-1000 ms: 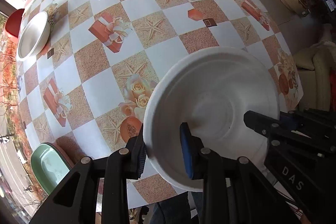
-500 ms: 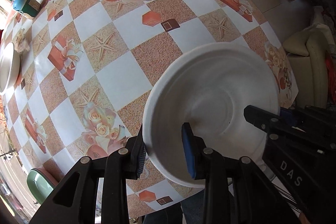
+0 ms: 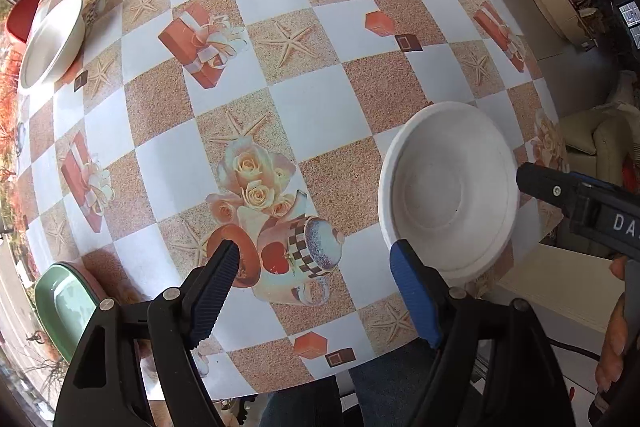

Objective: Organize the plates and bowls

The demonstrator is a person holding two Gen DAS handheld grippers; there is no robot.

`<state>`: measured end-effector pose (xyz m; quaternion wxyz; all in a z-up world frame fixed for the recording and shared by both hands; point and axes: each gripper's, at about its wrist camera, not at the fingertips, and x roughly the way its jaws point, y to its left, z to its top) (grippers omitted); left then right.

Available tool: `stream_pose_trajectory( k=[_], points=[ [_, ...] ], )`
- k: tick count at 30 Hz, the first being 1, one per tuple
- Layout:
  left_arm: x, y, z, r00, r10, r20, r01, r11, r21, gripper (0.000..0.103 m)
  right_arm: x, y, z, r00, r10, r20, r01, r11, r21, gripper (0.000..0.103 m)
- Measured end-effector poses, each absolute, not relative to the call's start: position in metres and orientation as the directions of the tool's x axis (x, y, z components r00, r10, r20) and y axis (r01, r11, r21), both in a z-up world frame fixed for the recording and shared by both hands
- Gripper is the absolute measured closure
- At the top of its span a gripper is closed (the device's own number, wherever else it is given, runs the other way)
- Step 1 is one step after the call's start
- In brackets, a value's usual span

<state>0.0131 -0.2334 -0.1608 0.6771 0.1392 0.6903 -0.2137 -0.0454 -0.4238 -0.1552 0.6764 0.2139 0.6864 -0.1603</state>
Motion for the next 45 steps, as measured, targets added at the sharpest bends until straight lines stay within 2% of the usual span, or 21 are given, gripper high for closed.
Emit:
stream_pose_trajectory(
  k=[4, 8, 21, 31, 33, 34, 45],
  points=[
    [0.01, -0.207, -0.154, -0.046, -0.128, -0.991, 0.425, 0.895, -0.136, 0.022, -0.041, -0.427, -0.142, 0.001, 0.037, -0.999, 0.529, 0.848, 0.032, 0.014],
    [0.009, -0.184, -0.143, -0.017, -0.163, -0.986, 0.352, 0.922, -0.159, 0.022, -0.03, -0.42, -0.126, 0.027, 0.057, -0.998, 0.527, 0.848, 0.063, 0.014],
    [0.011, -0.127, -0.134, 0.046, -0.187, -0.981, 0.19, 0.966, -0.175, 0.022, 0.018, -0.312, -0.115, 0.036, 0.114, -0.993, 0.278, 0.953, 0.119, 0.014],
    [0.015, -0.1, -0.132, 0.093, -0.187, -0.978, 0.116, 0.978, -0.176, 0.022, 0.032, -0.276, -0.122, -0.005, 0.152, -0.988, 0.198, 0.969, 0.148, 0.014],
    [0.017, -0.094, -0.133, 0.094, -0.19, -0.977, 0.094, 0.979, -0.182, 0.022, 0.036, -0.27, -0.124, -0.016, 0.176, -0.984, 0.193, 0.966, 0.17, 0.009],
    [0.018, -0.092, -0.134, 0.093, -0.19, -0.977, 0.084, 0.98, -0.182, 0.022, 0.038, -0.268, -0.125, -0.014, 0.189, -0.982, 0.193, 0.964, 0.183, 0.0],
    [0.05, -0.063, -0.126, 0.121, -0.175, -0.977, -0.018, 0.984, -0.178, 0.022, 0.074, -0.244, -0.123, -0.018, 0.201, -0.979, 0.143, 0.97, 0.196, 0.0]
  ],
)
